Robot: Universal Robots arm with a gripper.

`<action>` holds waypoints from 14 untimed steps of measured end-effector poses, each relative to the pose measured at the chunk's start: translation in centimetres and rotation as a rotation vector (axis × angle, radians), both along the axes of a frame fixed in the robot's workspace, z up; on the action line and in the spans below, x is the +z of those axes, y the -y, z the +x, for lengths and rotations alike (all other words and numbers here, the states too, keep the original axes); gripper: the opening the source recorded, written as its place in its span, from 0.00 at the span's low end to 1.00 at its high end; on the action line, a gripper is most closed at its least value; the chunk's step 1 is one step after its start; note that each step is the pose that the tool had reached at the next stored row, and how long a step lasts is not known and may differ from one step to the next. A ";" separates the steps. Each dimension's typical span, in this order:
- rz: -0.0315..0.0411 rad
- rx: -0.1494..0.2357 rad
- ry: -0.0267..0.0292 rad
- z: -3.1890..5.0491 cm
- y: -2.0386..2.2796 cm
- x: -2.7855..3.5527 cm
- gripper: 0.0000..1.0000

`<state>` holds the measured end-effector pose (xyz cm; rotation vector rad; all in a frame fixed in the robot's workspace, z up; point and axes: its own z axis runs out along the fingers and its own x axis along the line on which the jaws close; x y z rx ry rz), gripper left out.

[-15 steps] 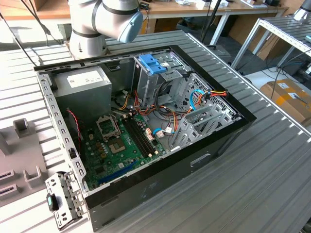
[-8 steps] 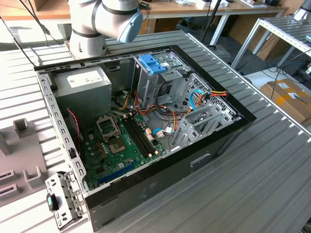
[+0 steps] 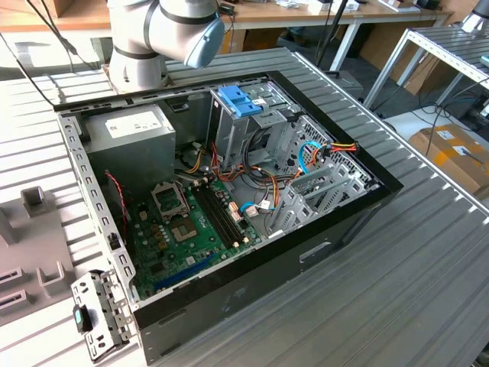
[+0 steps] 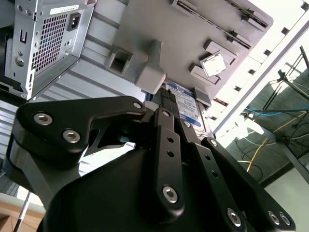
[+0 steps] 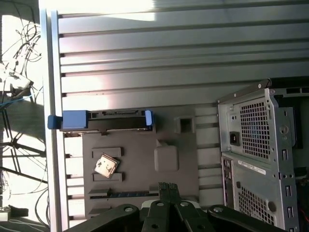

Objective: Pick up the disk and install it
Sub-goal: 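Reach for the disk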

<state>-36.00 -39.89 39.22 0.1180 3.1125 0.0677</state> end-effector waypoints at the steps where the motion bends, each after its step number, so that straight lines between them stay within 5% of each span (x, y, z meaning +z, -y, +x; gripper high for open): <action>1: 0.0000 0.000 0.0000 -0.11 0.00 0.00 0.11; 14: 0.0000 0.000 0.0000 -1.06 0.00 0.00 0.11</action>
